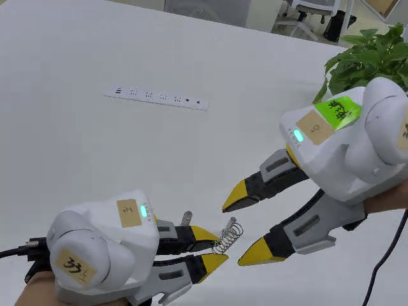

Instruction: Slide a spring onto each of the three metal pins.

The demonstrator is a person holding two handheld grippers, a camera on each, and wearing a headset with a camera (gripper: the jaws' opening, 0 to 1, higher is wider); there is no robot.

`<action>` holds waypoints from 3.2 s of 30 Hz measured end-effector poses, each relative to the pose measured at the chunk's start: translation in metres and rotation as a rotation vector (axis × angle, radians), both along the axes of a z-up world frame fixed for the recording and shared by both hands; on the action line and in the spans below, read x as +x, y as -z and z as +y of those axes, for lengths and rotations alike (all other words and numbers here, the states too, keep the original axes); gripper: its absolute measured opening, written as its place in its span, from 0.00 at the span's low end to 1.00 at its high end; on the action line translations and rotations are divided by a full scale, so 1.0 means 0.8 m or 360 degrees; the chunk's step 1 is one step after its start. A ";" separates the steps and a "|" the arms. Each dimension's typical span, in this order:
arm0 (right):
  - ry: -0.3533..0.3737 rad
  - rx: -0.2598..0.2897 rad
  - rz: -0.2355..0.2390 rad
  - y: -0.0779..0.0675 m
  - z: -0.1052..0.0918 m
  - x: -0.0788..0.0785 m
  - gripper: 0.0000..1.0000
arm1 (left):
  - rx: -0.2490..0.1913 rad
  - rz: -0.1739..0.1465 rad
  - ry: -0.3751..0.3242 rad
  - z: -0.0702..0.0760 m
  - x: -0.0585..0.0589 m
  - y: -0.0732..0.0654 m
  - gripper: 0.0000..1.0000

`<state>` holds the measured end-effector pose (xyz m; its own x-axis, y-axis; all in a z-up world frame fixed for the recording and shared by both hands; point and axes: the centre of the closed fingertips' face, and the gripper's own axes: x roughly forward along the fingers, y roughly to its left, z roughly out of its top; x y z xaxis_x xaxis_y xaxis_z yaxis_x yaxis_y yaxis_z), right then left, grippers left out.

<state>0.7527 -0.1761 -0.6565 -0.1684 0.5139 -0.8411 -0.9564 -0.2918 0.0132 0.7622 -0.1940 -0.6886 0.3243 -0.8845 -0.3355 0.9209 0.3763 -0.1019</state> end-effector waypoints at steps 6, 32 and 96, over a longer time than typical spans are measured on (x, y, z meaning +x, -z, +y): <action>-0.0090 -0.0082 -0.0022 0.012 0.002 0.001 0.27 | 0.0006 0.0003 0.0012 0.000 0.001 0.005 0.10; -0.0178 -0.0211 -0.0019 0.034 0.000 0.005 0.12 | -0.0032 0.0034 -0.0002 0.000 0.006 0.011 0.10; 0.0467 -0.0458 -0.0062 0.146 -0.074 0.133 0.12 | -0.0107 0.0092 -0.0468 0.175 0.051 0.046 0.81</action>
